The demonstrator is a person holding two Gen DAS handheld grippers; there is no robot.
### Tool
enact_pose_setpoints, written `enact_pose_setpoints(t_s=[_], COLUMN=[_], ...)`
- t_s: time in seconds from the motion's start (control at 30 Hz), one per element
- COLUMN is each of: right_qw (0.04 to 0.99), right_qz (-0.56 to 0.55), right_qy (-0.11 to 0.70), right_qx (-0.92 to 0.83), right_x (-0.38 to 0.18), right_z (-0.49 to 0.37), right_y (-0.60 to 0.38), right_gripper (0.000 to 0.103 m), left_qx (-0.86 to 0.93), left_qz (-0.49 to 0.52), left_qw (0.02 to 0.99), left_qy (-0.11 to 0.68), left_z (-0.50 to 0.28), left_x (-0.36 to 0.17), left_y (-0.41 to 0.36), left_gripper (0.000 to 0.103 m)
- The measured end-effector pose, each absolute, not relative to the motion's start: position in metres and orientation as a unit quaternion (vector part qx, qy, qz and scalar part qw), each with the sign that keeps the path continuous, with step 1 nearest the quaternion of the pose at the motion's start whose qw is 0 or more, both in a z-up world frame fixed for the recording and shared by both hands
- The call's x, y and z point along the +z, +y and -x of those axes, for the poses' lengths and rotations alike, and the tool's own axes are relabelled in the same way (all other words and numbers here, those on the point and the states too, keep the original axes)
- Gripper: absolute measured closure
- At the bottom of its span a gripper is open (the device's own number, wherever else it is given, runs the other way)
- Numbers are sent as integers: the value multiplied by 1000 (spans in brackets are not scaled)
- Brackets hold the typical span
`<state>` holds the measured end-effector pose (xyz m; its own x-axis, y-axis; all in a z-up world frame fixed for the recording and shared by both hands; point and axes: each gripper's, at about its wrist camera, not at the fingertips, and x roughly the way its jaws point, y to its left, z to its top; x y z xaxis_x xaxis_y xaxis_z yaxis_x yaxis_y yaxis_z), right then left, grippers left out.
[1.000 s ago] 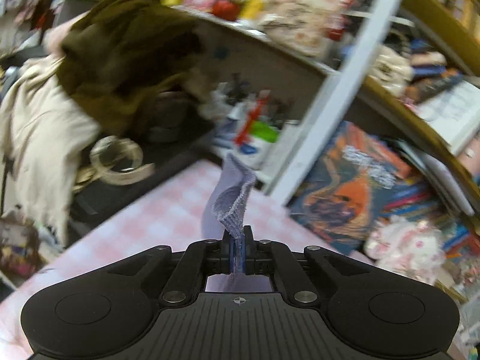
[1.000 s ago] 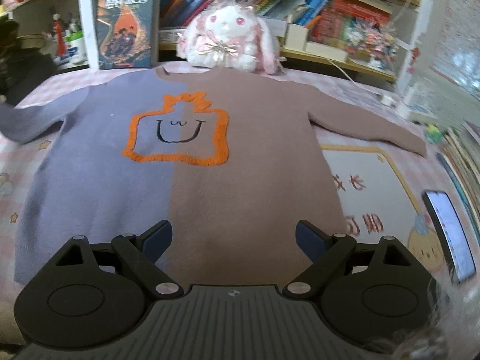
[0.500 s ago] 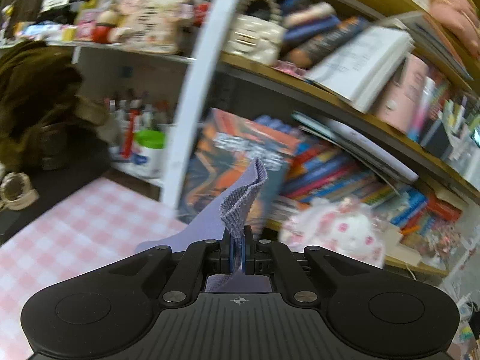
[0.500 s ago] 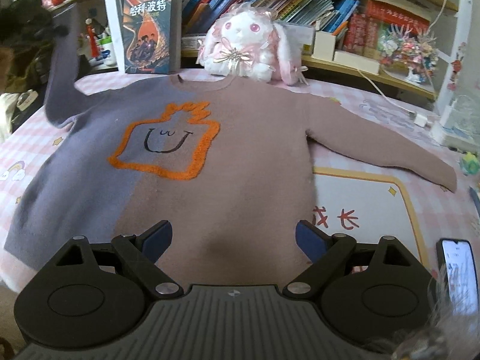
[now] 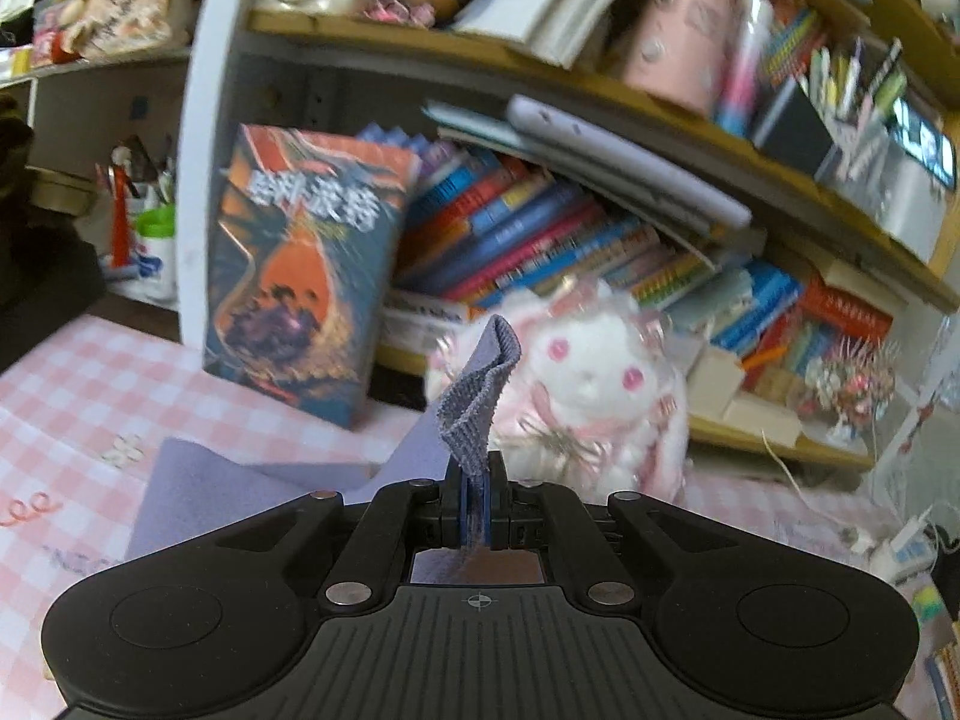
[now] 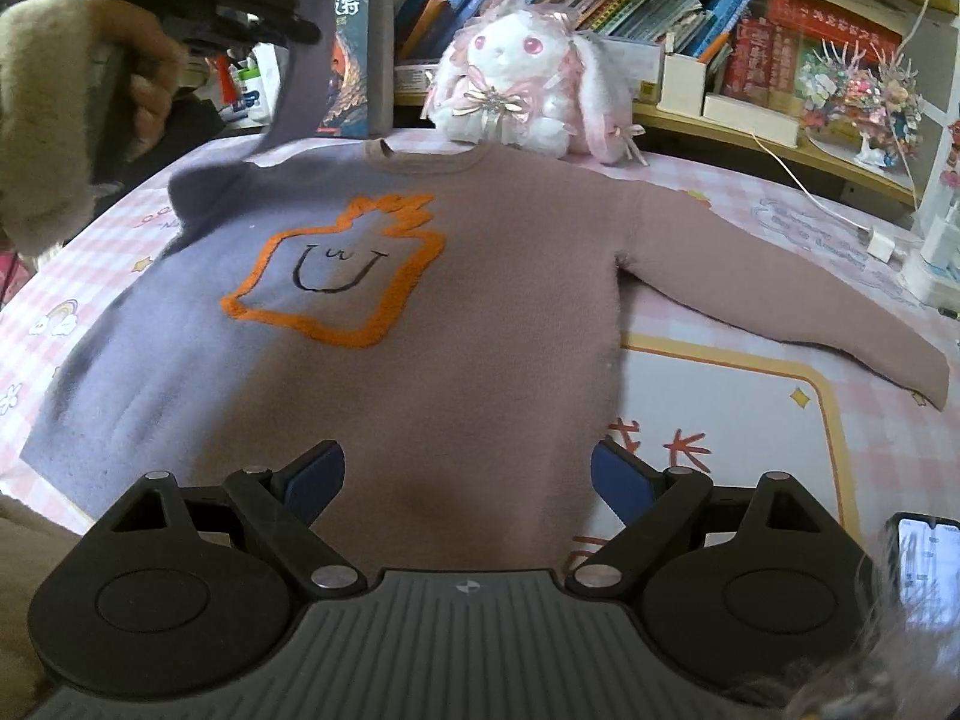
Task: Fold clothes
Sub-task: 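Carry the lavender sleeve across the sweater body toward the collar, then open the left gripper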
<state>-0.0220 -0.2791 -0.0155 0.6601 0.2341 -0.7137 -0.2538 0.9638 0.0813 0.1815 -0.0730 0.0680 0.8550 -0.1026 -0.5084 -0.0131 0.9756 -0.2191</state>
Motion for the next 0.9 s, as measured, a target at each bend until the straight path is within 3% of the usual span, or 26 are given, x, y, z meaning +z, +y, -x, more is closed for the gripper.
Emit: enact_pose_setpoints(t_s=[0.8, 0.9], right_qw=[908, 909], right_qz=[-3, -1], right_qy=[405, 403], right_qx=[111, 108], right_x=[-18, -16], right_z=[20, 22], right_y=[-301, -302], right_gripper=[14, 14], left_qx=[-86, -86], left_qz=[38, 39], left_qw=[932, 930], left_qy=[349, 355], left_z=[-189, -191], left_x=[14, 13], left_y=[-144, -148], left_gripper=[99, 94])
